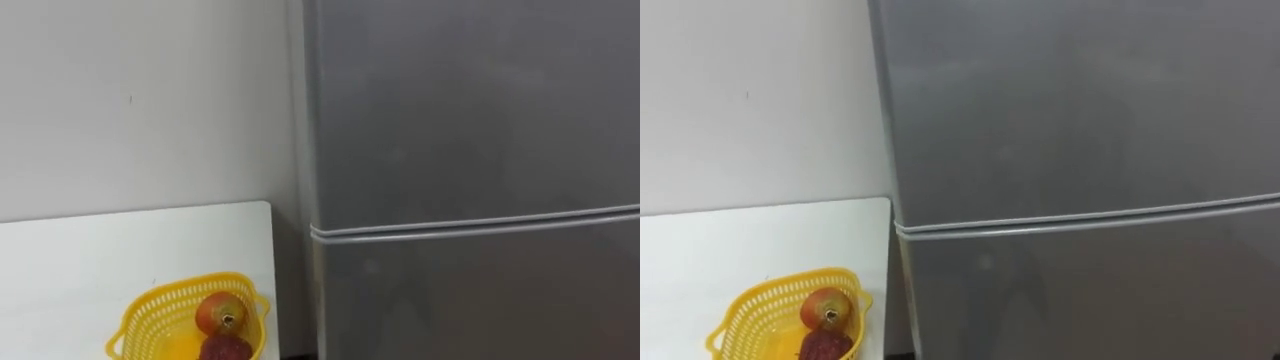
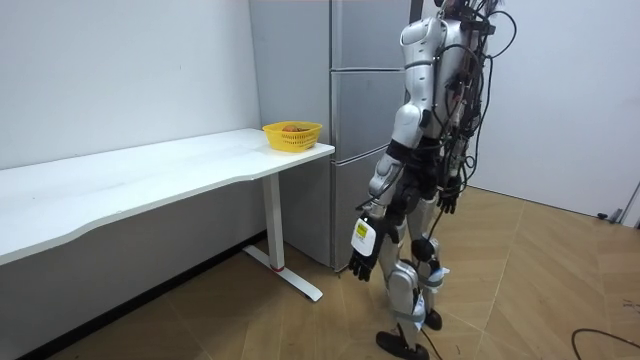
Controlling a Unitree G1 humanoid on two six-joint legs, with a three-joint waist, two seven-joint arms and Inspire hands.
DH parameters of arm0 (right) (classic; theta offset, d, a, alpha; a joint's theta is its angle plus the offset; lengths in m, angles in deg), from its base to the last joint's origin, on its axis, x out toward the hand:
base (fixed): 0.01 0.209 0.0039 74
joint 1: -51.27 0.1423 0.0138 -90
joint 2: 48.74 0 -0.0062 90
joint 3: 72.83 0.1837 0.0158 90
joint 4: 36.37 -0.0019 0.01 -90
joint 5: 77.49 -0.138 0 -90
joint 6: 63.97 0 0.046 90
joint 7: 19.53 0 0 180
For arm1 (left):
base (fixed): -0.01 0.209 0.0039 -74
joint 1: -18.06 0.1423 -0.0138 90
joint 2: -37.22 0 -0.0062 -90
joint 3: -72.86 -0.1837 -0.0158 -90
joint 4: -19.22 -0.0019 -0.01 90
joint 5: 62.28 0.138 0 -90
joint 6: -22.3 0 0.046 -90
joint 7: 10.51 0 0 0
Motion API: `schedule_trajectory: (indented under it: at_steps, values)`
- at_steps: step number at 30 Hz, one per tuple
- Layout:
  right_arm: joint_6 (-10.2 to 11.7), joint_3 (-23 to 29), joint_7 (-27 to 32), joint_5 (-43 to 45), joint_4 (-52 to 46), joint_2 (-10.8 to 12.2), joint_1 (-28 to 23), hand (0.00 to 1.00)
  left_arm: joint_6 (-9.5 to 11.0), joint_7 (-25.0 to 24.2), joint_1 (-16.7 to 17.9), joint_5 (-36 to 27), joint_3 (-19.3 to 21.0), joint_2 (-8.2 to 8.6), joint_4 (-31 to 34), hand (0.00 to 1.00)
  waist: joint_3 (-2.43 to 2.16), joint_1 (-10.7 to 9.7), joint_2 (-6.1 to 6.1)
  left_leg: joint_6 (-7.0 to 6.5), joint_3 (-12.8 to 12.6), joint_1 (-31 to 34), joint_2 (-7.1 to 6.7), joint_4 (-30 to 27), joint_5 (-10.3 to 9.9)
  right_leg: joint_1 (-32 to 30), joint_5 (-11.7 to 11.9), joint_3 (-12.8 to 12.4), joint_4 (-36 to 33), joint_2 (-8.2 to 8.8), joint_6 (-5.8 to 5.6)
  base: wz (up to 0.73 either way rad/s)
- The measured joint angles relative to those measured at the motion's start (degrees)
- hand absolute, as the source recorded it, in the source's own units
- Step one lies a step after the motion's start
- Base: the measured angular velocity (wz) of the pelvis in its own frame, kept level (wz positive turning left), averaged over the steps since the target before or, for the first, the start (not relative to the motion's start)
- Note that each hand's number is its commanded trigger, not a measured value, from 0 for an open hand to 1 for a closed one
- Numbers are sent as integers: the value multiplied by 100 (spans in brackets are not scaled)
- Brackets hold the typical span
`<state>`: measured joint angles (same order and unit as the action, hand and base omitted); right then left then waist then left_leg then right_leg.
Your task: Retrieve from the upper fridge
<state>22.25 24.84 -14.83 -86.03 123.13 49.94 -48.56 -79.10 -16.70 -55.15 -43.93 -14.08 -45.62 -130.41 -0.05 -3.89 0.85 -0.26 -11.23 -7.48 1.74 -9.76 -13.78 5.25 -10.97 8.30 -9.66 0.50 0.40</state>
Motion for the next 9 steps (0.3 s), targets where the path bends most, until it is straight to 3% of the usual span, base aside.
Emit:
schedule_trajectory:
  at_steps: [9]
  values:
    - [6, -91, -219, 345, -2, -41, 137, 0, -93, -114, -26, 261, 9, 138, -23, 0, 39, 139, -13, 0, 66, -2, -16, 1, 0, 81, 0, 43, 102, 22, -2, 3]
